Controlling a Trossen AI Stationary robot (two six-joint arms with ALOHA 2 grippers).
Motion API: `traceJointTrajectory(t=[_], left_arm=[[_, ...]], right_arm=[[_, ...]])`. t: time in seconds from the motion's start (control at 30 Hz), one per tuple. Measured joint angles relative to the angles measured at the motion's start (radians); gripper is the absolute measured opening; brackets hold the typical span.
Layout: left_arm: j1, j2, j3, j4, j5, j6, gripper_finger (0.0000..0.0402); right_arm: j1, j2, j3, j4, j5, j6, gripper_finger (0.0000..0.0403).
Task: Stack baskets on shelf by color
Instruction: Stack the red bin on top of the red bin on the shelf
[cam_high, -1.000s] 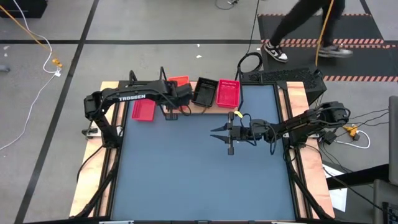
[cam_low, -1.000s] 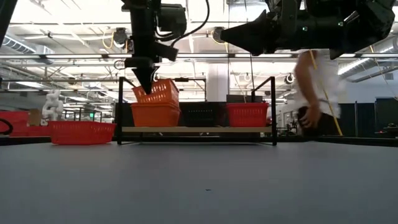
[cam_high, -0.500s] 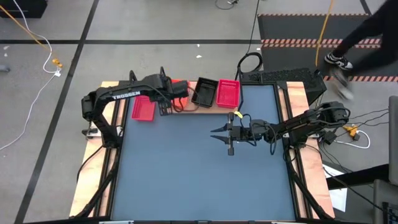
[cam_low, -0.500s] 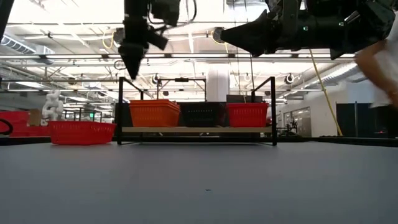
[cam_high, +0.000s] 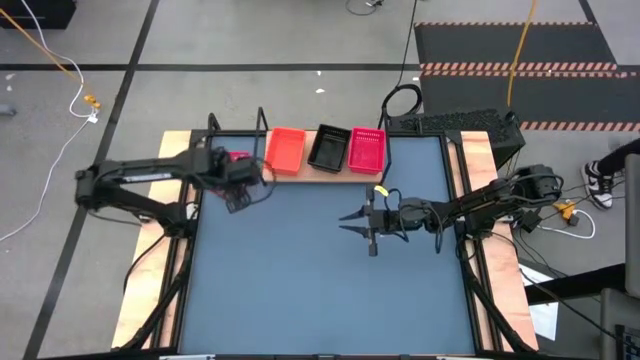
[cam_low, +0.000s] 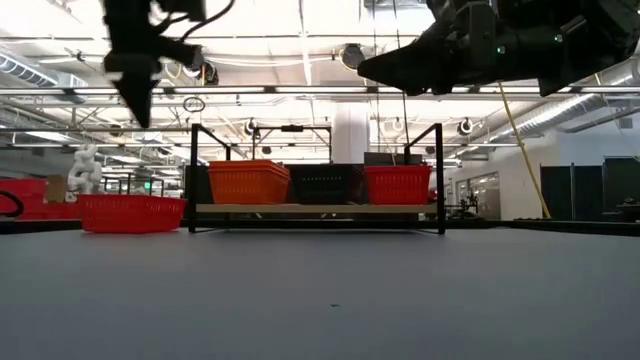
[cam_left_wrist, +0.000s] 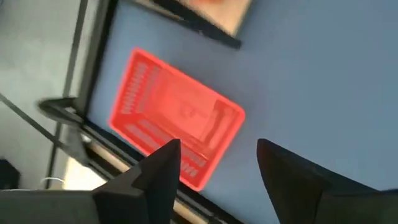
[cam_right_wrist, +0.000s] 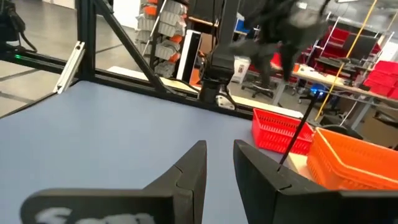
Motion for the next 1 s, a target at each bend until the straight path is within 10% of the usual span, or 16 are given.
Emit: traceJointTrajectory(t=[0.23, 1.0], left_arm=[[0.003, -0.068, -0.284, 0.186, 0.023, -0.106, 0.0184], [0.123, 0.060, -0.288, 0.257, 0.078, 0.164, 0.0182]], right_arm=[[0.000, 0.000, 0.000, 0.040, 0.000, -0.016, 0.0073], [-0.003, 0.000, 0.000, 0.030, 0.000, -0.103, 0.0073]])
